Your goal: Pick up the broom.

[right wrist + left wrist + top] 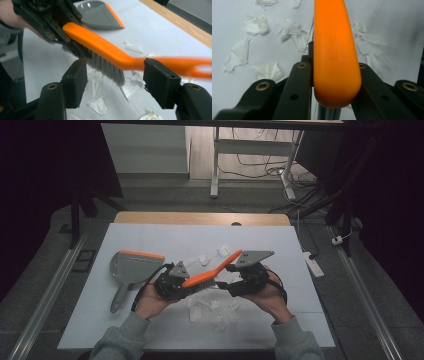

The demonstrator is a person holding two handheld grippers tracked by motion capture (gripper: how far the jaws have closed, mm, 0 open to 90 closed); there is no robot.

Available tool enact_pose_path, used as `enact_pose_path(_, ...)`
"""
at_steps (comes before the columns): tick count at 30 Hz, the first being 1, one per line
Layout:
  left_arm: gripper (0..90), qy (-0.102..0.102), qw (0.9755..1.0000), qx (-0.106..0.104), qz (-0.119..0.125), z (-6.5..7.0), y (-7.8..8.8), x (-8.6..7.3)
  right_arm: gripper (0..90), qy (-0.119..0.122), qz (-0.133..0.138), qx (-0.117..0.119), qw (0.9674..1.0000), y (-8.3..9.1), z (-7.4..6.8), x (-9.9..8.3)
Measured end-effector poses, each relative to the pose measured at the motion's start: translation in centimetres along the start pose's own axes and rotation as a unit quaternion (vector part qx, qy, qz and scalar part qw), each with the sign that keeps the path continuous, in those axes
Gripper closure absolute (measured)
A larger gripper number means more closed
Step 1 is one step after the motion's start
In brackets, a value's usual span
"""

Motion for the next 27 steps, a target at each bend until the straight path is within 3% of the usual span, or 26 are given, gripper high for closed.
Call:
enact_pose_path(6,78.1,-0.037,0.9989,-0.012,-0.026,1.1,-0.4,0.3,33.2,0.047,-0.034,-0.010,0.9983,-0.8,-0.4,-0.5)
enact_pose_path(13,78.2,-0.068,0.9966,-0.024,-0.040,2.5,-0.9,0.8,33.5,0.075,-0.091,-0.001,0.9930,-2.1,-0.7,-1.8)
enact_pose_path(19,78.2,-0.080,0.9955,-0.029,-0.041,3.0,-1.0,1.0,38.2,0.085,-0.129,0.009,0.9880,-3.0,-0.8,-2.8)
enact_pose_path(23,78.3,-0.083,0.9953,-0.034,-0.036,3.2,-0.8,1.2,46.2,0.085,-0.140,0.008,0.9865,-3.3,-0.5,-3.3)
enact_pose_path(27,78.2,-0.087,0.9948,-0.039,-0.037,3.3,-0.8,1.1,53.6,0.094,-0.144,0.030,0.9847,-3.4,-0.6,-3.7)
Point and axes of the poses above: each handheld gripper's, and its own axes: y roughly backward along the jaws, x roughly out of its top, z roughly to its right, the point moved 8 cm from there along -y, roughly forward along the jaws, and after that the axes turned 11 degrees about -y, right-handed, at the moved point
